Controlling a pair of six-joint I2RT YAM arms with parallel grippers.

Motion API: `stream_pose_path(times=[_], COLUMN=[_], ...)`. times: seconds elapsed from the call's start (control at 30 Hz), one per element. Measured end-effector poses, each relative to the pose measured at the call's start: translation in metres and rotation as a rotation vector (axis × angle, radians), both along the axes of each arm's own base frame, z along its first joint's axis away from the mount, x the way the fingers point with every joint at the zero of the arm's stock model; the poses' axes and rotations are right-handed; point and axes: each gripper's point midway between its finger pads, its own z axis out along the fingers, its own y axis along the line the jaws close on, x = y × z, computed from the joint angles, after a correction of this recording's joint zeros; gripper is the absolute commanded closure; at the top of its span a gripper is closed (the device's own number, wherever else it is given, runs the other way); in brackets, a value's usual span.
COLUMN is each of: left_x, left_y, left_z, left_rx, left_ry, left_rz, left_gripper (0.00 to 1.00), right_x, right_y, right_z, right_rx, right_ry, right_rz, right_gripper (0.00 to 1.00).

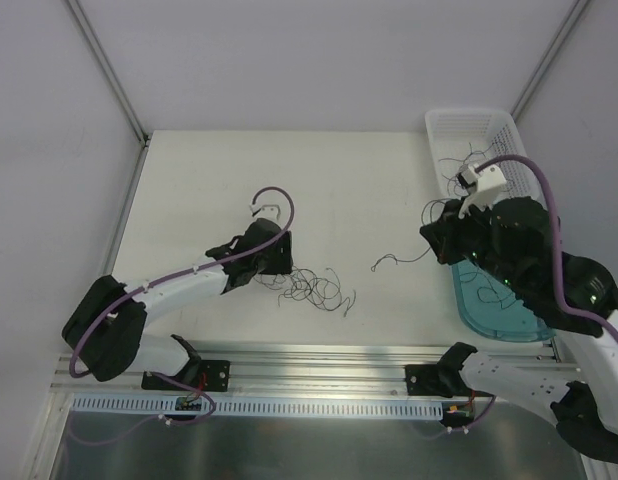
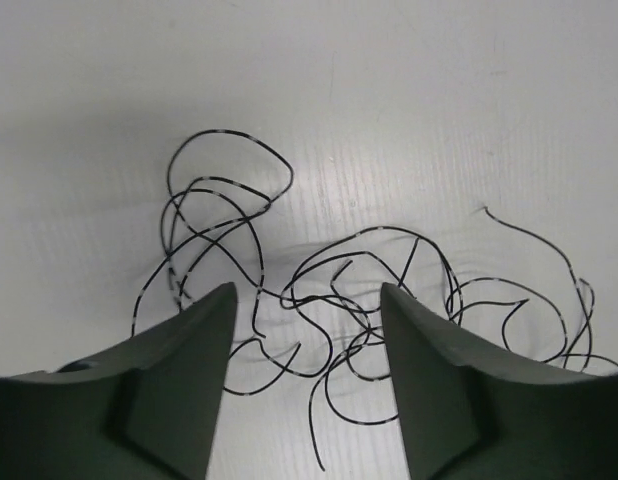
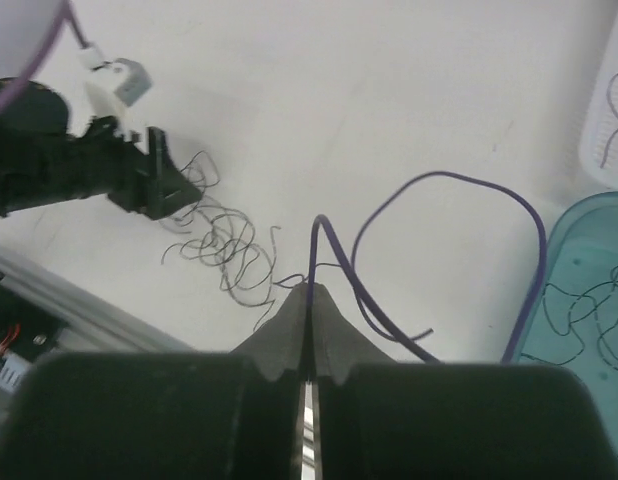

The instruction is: Untangle the cables

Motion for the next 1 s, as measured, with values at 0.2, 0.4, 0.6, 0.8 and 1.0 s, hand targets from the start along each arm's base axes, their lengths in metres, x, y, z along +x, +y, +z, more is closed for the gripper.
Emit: stream_pose_path(times=[0.2, 0.4, 0.6, 0.8, 1.0], left_x=[0.007, 0.006, 0.002, -0.009, -0.019], left_y=[0.030, 0.052, 0.094, 0.123, 0.134], left_z=[0.035, 0.073, 0.101, 0.109, 0.074], left_rx=[-0.027, -0.084, -0.105, -0.048, 0.030], left_ry=[-0.001, 0.027, 0.013, -0.095, -0.031], left_rz=[0.074, 0.077, 0.104, 0.112, 0.106], left_gripper=[0.02, 0.01, 0.01, 0.01, 0.01], right_x=[0.060, 0.133, 0.209, 0.275, 0.346], right_y=[-0.009, -0.048, -0.095, -0.168, -0.222], right_z=[0.000, 0.006, 0.034, 0.056, 0.027], right_rx=[-0.062, 0.005, 0.094, 0.164, 0.189], right_ry=[0.001, -0.008, -0.073, -0.180, -0.178], right_rz=[-0.161, -0.358, -0.502, -0.659, -0.748], right_gripper=[0.99, 0.99, 0.99, 0.99, 0.99])
